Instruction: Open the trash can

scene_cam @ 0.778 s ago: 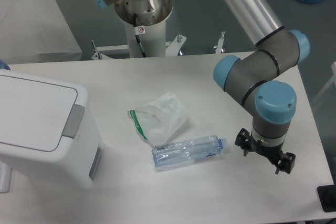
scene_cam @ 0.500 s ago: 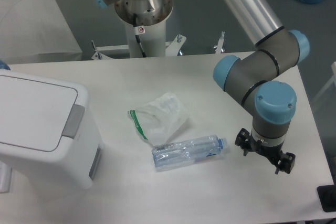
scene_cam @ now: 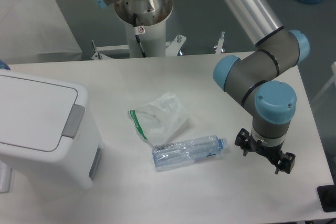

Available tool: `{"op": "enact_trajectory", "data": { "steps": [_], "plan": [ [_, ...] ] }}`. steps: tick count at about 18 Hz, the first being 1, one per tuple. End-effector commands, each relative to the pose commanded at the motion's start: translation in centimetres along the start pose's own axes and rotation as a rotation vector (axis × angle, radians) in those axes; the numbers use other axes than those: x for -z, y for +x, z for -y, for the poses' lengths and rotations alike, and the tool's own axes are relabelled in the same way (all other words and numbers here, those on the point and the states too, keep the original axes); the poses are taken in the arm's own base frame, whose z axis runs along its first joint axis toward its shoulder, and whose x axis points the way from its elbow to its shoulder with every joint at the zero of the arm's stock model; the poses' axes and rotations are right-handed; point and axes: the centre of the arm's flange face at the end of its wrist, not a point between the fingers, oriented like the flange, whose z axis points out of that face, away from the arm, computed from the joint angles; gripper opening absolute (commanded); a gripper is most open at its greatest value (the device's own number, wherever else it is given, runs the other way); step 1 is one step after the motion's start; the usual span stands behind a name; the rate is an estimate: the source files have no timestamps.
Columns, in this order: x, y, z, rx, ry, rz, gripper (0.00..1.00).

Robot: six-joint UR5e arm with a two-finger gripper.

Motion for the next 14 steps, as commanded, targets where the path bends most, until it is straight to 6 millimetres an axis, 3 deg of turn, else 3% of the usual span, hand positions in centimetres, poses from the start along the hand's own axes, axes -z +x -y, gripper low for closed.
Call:
{"op": "enact_trajectory", "data": {
  "steps": [1,5,14],
  "plan": [
    [0.1,0.0,0.1,-0.003,0.002,0.009,1.0],
    [-2.5,1.6,-0.6,0.023,0.056,0.036,1.0],
    [-0.8,2.5,-0.1,0.117,0.207,-0.014,1.0]
  ]
}}
